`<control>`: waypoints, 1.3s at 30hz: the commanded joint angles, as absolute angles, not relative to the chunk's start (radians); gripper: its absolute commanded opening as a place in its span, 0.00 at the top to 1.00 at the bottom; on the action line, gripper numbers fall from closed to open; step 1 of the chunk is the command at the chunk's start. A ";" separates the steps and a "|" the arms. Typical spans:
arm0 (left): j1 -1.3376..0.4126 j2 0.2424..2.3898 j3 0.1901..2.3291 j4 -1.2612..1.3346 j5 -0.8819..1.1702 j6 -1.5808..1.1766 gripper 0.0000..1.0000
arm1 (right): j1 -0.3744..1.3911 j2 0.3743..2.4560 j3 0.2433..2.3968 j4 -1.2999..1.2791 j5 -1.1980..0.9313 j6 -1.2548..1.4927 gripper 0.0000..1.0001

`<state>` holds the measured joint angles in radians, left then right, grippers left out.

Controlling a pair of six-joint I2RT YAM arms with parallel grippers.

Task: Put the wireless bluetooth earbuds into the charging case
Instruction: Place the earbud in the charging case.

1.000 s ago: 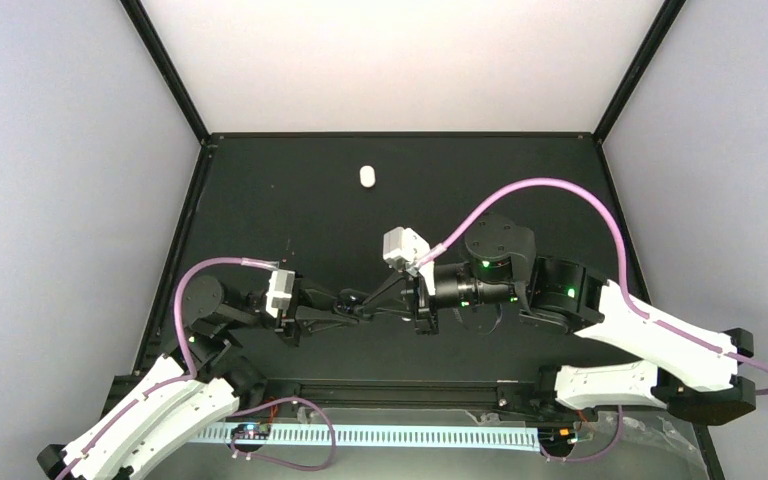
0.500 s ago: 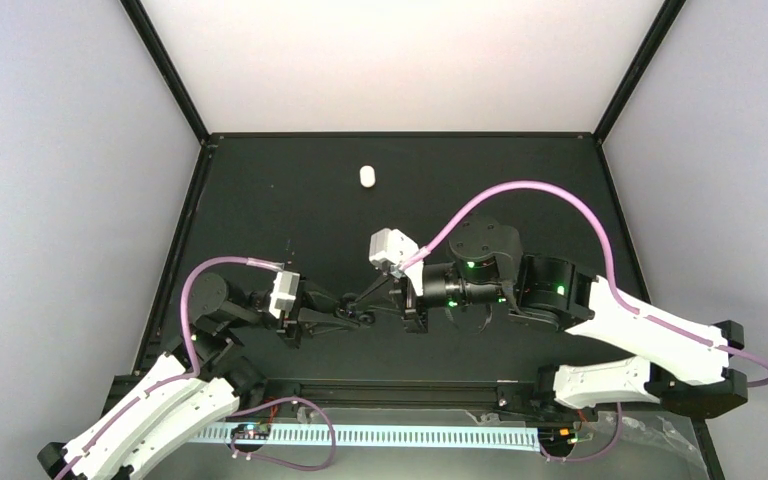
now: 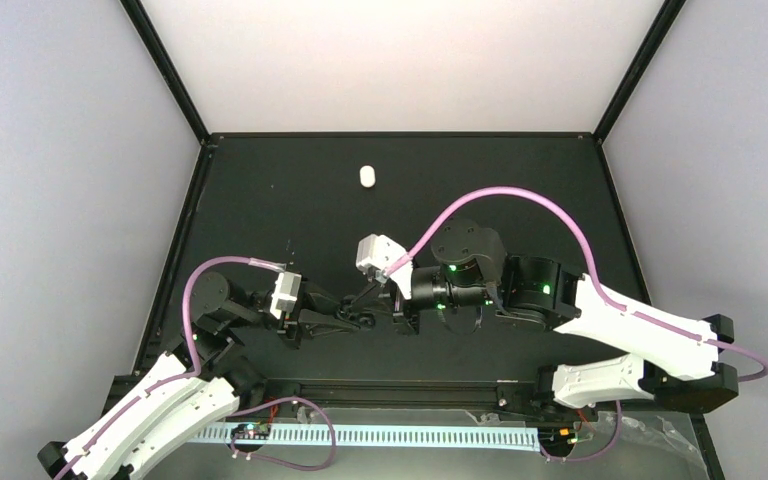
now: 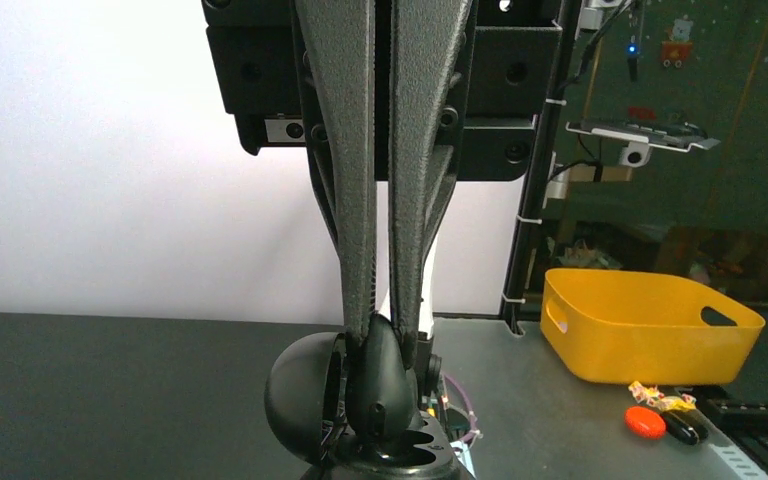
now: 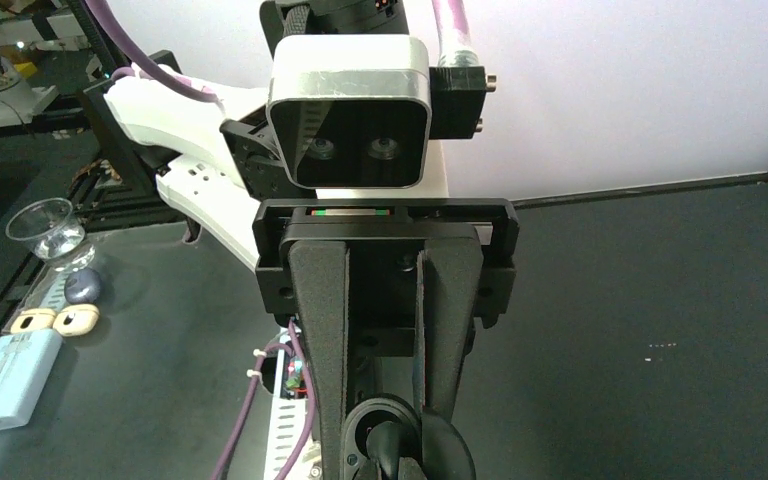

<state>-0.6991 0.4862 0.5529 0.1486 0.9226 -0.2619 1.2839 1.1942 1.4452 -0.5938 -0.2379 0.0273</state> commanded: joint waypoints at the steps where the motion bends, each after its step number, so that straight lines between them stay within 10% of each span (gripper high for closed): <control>1: -0.701 0.486 0.591 0.147 0.947 -0.241 0.98 | 1.295 1.203 1.473 -0.614 -0.210 0.013 0.99; 24: -0.706 0.481 0.592 0.147 0.947 -0.244 0.98 | 1.323 1.235 1.474 -0.640 -0.165 -0.005 0.99; 39: -0.707 0.485 0.589 0.140 0.942 -0.234 0.98 | 1.325 1.196 1.485 -0.616 -0.177 0.017 0.80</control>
